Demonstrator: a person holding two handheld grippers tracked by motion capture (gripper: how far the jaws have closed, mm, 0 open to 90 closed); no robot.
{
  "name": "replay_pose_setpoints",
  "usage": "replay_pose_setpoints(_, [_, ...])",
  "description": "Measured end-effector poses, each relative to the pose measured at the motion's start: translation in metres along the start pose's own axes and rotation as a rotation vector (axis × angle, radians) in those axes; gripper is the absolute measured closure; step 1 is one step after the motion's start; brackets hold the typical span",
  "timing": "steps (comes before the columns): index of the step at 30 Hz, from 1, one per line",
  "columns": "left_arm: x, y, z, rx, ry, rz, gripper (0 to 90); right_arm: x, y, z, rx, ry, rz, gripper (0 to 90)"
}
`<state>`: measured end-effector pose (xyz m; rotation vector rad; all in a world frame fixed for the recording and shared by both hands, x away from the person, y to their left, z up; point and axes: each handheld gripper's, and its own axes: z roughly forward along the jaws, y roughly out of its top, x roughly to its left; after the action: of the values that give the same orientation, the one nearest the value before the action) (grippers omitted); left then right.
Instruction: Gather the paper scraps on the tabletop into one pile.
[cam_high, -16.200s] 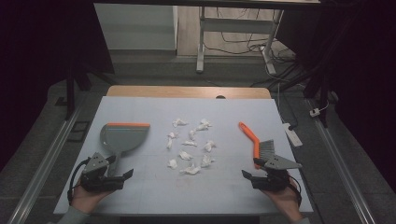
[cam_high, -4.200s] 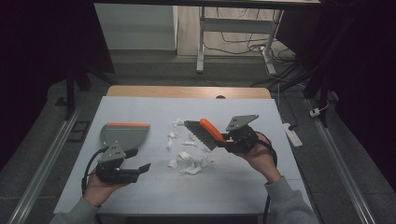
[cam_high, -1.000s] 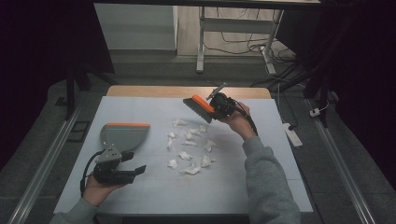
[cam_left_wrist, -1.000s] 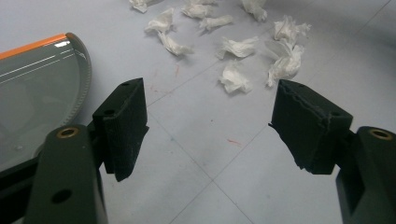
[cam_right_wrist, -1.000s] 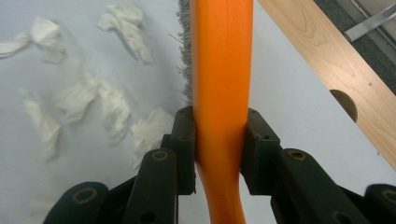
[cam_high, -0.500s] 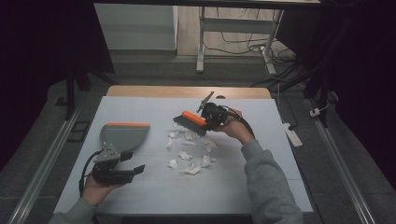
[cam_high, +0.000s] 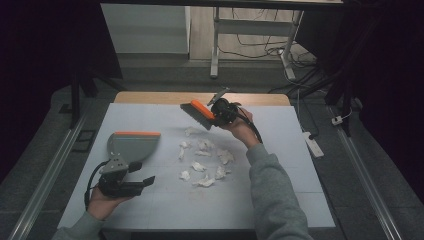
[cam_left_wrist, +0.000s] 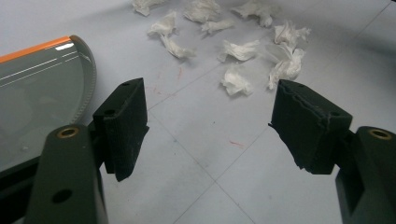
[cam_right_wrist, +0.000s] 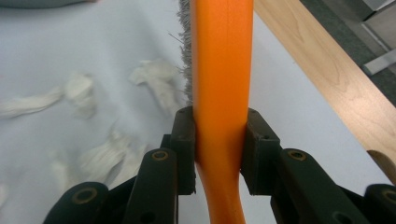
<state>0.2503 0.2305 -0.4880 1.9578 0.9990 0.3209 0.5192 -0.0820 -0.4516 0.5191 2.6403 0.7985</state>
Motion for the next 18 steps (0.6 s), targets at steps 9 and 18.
replay_pose_setpoints(9, [0.001,-0.001,-0.001,0.001,0.002,-0.001,28.0,0.0,0.009,0.021,-0.002,-0.017,-0.009,69.7])
replay_pose_setpoints(18, [0.0,0.0,-0.001,0.001,0.0,0.001,28.0,0.01,0.031,0.027,0.171,-0.117,-0.255,69.7])
